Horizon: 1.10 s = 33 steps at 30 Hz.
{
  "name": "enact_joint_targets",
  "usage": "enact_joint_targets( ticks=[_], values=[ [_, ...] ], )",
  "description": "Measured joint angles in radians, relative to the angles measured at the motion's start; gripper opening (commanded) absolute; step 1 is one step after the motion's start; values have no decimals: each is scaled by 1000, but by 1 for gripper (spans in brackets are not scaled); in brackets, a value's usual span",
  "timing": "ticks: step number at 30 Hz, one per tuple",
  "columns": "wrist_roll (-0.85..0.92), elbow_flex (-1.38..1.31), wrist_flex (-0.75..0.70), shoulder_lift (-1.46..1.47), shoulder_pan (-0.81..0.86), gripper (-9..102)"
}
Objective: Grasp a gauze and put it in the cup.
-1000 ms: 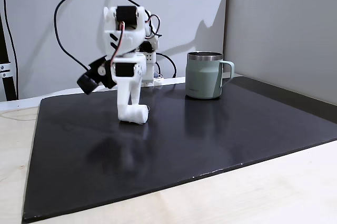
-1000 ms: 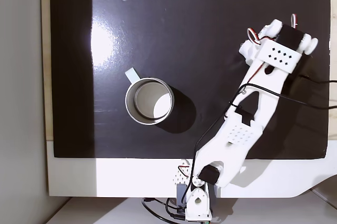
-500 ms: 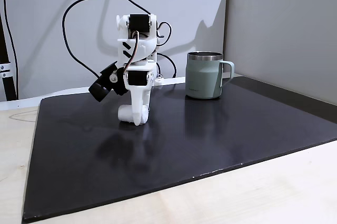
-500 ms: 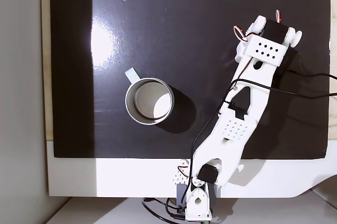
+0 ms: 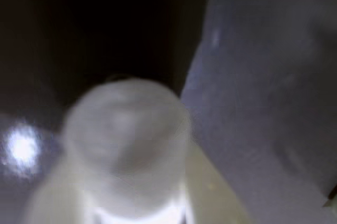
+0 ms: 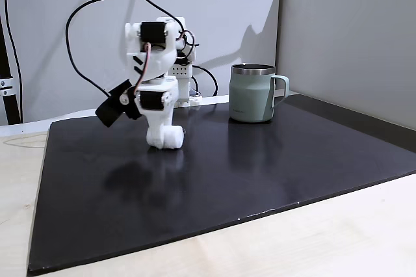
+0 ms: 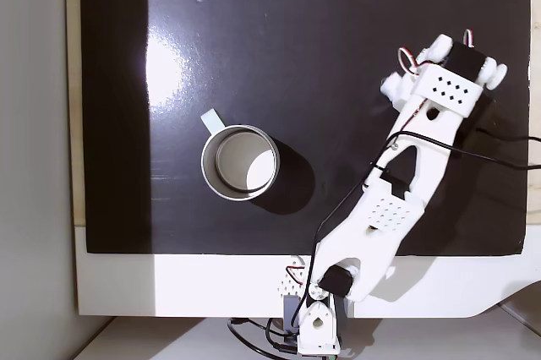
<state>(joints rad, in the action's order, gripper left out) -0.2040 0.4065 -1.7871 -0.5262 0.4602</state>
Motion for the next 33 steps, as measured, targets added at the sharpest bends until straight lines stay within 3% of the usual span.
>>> enact_joint_targets(
  ticks=[9,19,33],
  values=[
    [0,20,0,-55,14,0],
    [-5,121,-6,-456,-37,0],
    [29,347,-14,-1003,-310,0]
  ],
)
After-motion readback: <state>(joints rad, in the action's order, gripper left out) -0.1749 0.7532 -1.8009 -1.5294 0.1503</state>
